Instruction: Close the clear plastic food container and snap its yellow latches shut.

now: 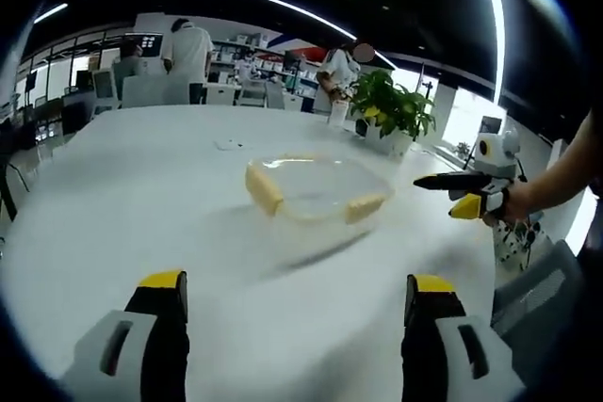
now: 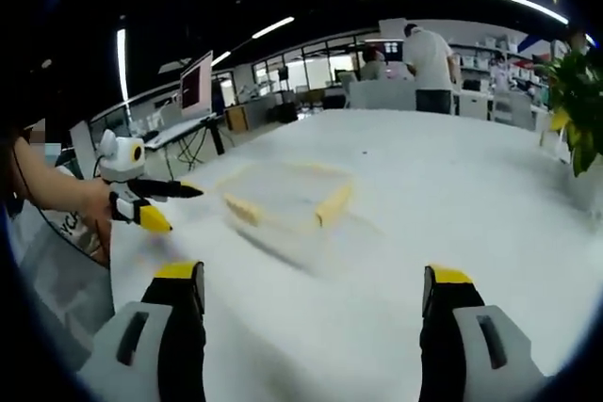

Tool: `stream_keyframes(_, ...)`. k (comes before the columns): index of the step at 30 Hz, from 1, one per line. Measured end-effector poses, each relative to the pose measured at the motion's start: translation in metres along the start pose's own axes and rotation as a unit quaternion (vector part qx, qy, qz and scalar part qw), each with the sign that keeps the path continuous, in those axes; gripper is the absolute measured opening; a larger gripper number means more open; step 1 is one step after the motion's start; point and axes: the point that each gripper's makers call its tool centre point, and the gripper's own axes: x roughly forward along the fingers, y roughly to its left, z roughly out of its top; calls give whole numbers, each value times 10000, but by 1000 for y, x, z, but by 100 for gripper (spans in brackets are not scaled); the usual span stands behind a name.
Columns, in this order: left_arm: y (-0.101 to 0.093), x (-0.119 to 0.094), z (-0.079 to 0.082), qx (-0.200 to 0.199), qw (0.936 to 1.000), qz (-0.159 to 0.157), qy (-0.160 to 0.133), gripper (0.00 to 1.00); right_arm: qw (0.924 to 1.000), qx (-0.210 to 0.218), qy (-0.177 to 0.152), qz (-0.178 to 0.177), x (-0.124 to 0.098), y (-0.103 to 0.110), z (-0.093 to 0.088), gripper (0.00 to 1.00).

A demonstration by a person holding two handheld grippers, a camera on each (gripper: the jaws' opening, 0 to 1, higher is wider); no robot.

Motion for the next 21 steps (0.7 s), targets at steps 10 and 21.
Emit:
stream_keyframes(10,11,-30,-3,-42,9998,206,29,93,9999,41,-1,-128,-26,3,-15,91)
stream_keyframes(21,9,-60,-21,-138,9994,288,127,91,9993,274,13,-238,-52,10,-30,90)
